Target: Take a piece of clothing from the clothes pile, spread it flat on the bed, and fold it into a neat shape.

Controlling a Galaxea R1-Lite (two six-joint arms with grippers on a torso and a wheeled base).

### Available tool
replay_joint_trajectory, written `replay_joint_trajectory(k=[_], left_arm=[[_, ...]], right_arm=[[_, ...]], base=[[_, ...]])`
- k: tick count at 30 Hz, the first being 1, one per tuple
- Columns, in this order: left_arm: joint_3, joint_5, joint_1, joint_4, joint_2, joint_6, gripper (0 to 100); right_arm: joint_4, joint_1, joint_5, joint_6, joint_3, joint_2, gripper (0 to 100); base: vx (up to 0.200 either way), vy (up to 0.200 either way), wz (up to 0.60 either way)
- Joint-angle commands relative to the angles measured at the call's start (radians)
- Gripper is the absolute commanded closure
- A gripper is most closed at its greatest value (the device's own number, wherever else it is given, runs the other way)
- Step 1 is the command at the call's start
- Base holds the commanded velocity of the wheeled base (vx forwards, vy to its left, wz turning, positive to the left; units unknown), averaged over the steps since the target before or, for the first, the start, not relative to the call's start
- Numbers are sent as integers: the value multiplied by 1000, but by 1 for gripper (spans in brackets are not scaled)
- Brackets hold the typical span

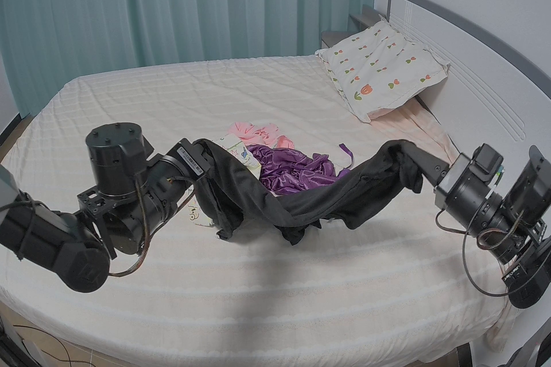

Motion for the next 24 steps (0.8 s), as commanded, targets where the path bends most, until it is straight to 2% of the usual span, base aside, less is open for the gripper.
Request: replay_joint_trajectory(k=[1, 4, 9, 15, 17, 19, 20, 24], left_arm=[[152, 52, -22, -32, -188, -62, 100], [206, 29, -23, -46, -201, -96, 100], [303, -34, -31, -46, -204, -102, 100], [393, -57, -36, -44, -213, -139, 100], [399, -114, -45, -46, -210, -142, 100], [399, -114, -45, -46, -210, -142, 100], [392, -172, -45, -44, -211, -145, 100], [396, -179, -83, -38, -187, -145, 100]], right_arm=[[-11, 6, 24, -7, 189, -212, 100], [-11, 7, 54, 0, 228, -177, 100], [-11, 19, 57, 0, 254, -89, 100], [-11, 35, 58, -10, 278, -88, 100], [-11, 59, 58, -10, 286, -102, 100], [-11, 59, 58, -10, 286, -102, 100], [-11, 69, 60, -10, 295, -108, 100], [-11, 99, 67, -9, 297, -72, 100]], base=[[0, 0, 0], [0, 0, 0], [0, 0, 0], [0, 0, 0], [0, 0, 0], [0, 0, 0], [0, 0, 0], [0, 0, 0]])
